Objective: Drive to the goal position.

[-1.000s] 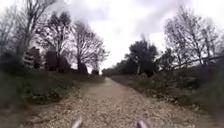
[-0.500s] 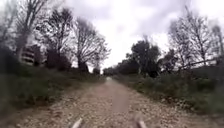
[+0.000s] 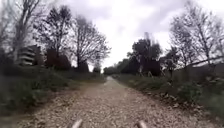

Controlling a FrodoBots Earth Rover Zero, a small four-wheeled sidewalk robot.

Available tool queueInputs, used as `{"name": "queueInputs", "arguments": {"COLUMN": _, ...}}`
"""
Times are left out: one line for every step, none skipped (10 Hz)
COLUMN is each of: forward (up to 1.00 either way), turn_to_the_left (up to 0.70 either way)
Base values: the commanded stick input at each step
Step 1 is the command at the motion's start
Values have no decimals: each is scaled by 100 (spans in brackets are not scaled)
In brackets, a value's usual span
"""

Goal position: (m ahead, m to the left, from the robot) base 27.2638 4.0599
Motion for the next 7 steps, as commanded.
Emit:
{"name": "queueInputs", "arguments": {"forward": 70, "turn_to_the_left": 0}}
{"name": "queueInputs", "arguments": {"forward": 70, "turn_to_the_left": 0}}
{"name": "queueInputs", "arguments": {"forward": 70, "turn_to_the_left": 0}}
{"name": "queueInputs", "arguments": {"forward": 70, "turn_to_the_left": 0}}
{"name": "queueInputs", "arguments": {"forward": 70, "turn_to_the_left": 0}}
{"name": "queueInputs", "arguments": {"forward": 70, "turn_to_the_left": 0}}
{"name": "queueInputs", "arguments": {"forward": 70, "turn_to_the_left": 0}}
